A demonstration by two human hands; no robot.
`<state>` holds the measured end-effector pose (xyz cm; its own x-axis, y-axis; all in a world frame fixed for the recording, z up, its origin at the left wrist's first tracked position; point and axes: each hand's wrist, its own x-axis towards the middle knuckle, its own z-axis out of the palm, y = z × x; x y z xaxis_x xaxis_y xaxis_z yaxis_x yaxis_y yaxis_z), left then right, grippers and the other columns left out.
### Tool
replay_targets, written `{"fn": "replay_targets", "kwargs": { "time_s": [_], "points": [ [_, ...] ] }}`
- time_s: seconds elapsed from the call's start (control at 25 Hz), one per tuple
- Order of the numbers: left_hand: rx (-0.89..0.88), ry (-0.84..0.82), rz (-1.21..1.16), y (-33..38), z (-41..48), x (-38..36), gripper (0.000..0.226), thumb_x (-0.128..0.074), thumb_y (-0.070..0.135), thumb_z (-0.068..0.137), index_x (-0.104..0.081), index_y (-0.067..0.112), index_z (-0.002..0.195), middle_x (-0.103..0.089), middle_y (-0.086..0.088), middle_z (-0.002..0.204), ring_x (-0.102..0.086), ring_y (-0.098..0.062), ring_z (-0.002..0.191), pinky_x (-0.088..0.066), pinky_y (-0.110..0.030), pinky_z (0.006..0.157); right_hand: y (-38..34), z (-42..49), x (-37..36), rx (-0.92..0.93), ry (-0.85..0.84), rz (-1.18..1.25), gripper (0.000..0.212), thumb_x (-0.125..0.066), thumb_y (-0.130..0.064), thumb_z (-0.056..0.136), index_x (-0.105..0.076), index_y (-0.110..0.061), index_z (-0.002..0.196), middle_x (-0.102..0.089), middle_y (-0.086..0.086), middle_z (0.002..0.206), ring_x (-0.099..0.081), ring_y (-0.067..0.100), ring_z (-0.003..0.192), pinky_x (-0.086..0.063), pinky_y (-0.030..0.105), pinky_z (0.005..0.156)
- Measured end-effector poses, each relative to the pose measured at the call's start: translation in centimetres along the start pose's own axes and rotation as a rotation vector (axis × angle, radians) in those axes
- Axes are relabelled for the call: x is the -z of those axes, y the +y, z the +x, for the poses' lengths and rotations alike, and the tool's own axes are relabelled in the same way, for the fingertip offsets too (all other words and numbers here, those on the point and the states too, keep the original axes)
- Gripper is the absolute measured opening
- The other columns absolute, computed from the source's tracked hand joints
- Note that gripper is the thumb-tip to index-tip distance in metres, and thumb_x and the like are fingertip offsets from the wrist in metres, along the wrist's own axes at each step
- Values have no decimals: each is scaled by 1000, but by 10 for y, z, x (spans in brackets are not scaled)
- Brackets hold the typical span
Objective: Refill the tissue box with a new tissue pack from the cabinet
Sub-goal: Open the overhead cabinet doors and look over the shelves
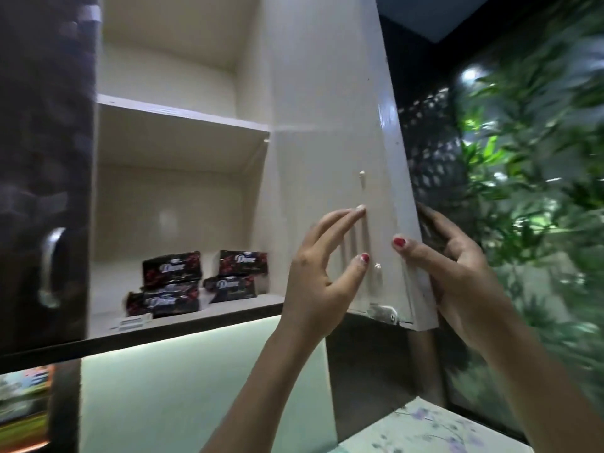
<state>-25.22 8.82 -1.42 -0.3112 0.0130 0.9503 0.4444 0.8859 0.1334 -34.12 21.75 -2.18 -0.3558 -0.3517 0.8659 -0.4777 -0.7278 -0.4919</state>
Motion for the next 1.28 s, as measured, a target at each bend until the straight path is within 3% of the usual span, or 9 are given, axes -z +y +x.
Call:
{"fn": "replay_targets", "kwargs": {
  "time_s": [0.12,0.24,0.36,0.48,0.56,0.72,0.84,1.16,1.28],
  "points": [
    [-109,11,232,-16,8,-45,62,-57,23,80,-31,41,134,-38,22,135,-33,12,120,-28,-8,101,7,9,44,-4,12,27,69,-85,-44,35,-67,-24,99,-75,-1,91,-70,14,82,-56,23,62],
    [-97,-4,309,-28,10,-90,66,-53,29,79,-23,39,137,-30,12,148,-27,-1,133,-23,-23,108,27,19,75,69,232,-197,22,-65,-36,61,-70,-22,77,-73,0,73,-66,16,68,-55,28,60],
    [-53,-69,317,-39,15,-124,70,-56,29,78,-20,39,138,-18,12,153,-13,-6,140,-18,-32,111,46,30,104,64,282,-367,21,-48,-37,73,-61,-23,82,-67,5,81,-64,23,73,-53,38,65],
    [-4,-88,373,-46,21,-148,69,-54,29,80,-19,37,140,-14,12,155,-7,-8,142,-20,-42,113,56,40,128,21,217,-335,21,-42,-31,75,-56,-22,87,-64,2,82,-65,5,65,-54,18,56],
    [8,-60,386,-47,20,-159,65,-47,32,80,-21,36,140,-15,11,155,-8,-11,143,-21,-46,112,61,43,136,30,194,-297,21,-42,-30,76,-57,-21,87,-64,1,82,-65,2,63,-53,15,54],
    [1,-11,374,-50,18,-164,64,-39,38,77,-20,39,138,-13,17,152,-5,-3,139,-12,-38,106,67,45,141,64,154,-260,20,-43,-29,77,-59,-23,86,-67,-2,82,-66,5,69,-55,18,58],
    [-13,-29,393,-52,18,-161,64,-39,39,76,-21,39,138,-16,14,153,-9,-6,141,-17,-36,105,68,46,143,81,155,-256,19,-43,-29,77,-60,-22,86,-67,0,83,-66,8,72,-55,19,61],
    [-55,-69,432,-54,18,-146,70,-55,32,78,-18,42,137,-16,15,153,-10,-7,141,-16,-31,103,65,42,134,131,198,-288,19,-45,-31,78,-64,-26,81,-71,-9,72,-65,7,73,-53,18,60],
    [-56,-93,405,-50,16,-142,71,-55,30,78,-18,41,138,-12,18,152,-5,-2,139,-15,-32,107,60,37,126,124,248,-342,27,-49,-42,72,-63,-22,84,-69,-1,77,-63,15,75,-52,25,63]
  ]
}}
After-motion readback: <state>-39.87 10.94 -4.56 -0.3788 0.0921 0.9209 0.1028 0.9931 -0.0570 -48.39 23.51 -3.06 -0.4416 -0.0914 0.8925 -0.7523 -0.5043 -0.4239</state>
